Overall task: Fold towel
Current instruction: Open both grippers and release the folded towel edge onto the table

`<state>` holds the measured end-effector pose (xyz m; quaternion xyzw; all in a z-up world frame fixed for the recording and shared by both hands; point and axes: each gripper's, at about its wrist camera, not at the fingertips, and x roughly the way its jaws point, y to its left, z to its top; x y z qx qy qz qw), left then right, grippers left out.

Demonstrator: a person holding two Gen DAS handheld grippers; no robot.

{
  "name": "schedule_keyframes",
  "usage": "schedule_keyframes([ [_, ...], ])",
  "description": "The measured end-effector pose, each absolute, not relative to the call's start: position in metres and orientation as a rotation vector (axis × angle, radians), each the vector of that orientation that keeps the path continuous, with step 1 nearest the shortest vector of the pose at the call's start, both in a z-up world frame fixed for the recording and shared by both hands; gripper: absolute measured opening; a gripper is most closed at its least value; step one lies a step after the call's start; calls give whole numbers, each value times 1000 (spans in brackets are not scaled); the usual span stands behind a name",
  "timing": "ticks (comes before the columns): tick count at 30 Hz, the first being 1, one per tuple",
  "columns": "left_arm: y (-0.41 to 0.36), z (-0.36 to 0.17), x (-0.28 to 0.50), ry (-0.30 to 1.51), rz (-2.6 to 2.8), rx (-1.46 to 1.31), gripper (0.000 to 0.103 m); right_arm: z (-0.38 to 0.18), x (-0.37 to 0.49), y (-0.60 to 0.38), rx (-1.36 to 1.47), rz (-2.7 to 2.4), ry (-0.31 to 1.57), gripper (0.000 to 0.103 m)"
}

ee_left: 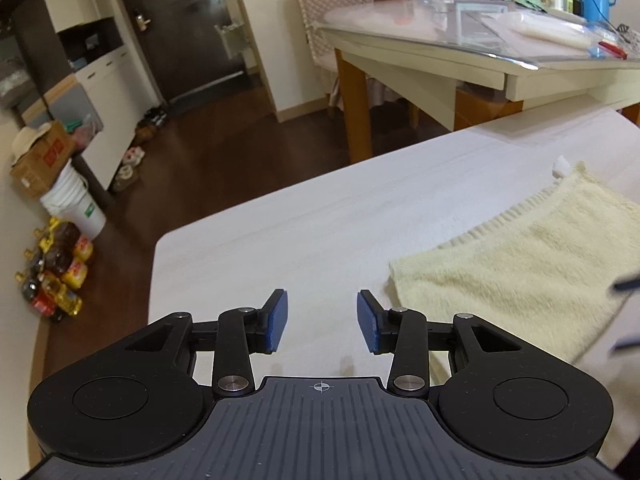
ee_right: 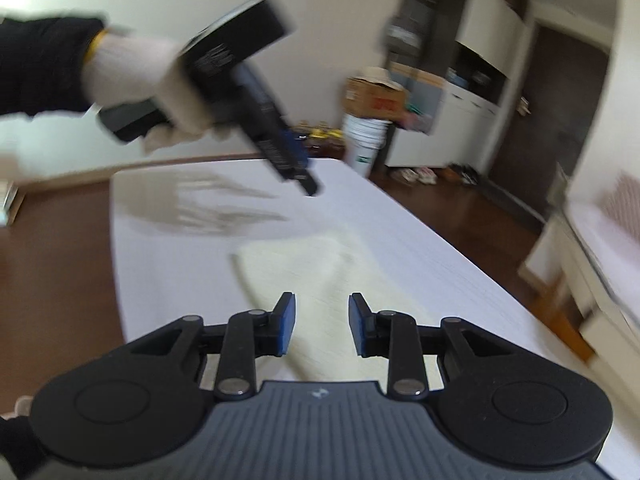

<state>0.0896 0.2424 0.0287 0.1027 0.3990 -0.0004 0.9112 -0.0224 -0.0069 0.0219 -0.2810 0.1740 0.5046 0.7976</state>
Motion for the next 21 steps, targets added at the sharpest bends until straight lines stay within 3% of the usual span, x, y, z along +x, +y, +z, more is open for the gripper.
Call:
schedule_keyframes([
  [13,260,19,39,821,-23,170,52,-13,-38,79,-855,1048,359,29],
  [16,260,18,31,811,-55,191,54,-19,-37,90,-909,1021,322,23],
  [17,260,19,29,808,-64,194,55,-21,-38,94,-925,1020,311,11],
  [18,258,18,24,802,-86,205,55,-24,-38,96,-930,1026,309,7],
  [21,248,17,13,779,-143,264,55,-17,-36,86,-858,1067,332,6],
])
